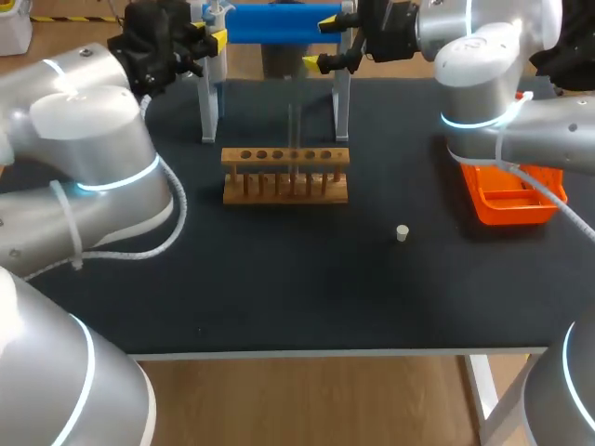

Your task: Invert the test tube, pick up the pipette, mount the tip to pipette, aspirate from beaker and dispense into the tube, eject the tip, return the pipette, and cap with the stopper.

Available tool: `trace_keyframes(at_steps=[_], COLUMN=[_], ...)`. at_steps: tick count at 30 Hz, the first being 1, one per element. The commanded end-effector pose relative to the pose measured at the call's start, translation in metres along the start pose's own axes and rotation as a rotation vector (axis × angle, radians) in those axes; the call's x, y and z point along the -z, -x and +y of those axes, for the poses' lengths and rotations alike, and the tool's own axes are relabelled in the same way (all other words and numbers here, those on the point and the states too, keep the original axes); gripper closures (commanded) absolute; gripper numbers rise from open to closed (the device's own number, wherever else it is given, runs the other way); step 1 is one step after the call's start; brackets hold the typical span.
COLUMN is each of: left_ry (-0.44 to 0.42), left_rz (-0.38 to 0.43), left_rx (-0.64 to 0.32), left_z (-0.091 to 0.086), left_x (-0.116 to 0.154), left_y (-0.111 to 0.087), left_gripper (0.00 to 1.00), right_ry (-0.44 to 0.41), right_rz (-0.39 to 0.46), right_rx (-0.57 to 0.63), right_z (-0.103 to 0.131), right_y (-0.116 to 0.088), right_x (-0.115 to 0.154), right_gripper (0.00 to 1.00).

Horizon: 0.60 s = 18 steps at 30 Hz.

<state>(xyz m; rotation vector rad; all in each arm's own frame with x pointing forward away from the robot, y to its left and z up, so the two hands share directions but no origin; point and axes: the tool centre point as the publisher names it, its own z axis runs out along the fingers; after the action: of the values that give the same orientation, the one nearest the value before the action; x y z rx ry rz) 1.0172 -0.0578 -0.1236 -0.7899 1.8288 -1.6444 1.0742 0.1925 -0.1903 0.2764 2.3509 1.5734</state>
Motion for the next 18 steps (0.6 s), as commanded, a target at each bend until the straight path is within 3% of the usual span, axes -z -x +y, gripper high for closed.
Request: trace_keyframes(at_steps=[1,18], left_ry=[-0.003,0.035], left_rz=[-0.111,-0.211], left_rx=[0.001,0.026], left_z=[-0.001,-0.001], left_x=[-0.016,-0.046], left_y=[0.002,0.024], left_gripper=[1.0,1.0], right_ry=[-0.003,-0.003], right_rz=[0.003,0.003], right_rx=[-0.001,-0.001], right_z=[0.001,0.001], right_y=[0.001,0.001], right_x=[0.0,0.0], right_gripper=[0.0,0.0])
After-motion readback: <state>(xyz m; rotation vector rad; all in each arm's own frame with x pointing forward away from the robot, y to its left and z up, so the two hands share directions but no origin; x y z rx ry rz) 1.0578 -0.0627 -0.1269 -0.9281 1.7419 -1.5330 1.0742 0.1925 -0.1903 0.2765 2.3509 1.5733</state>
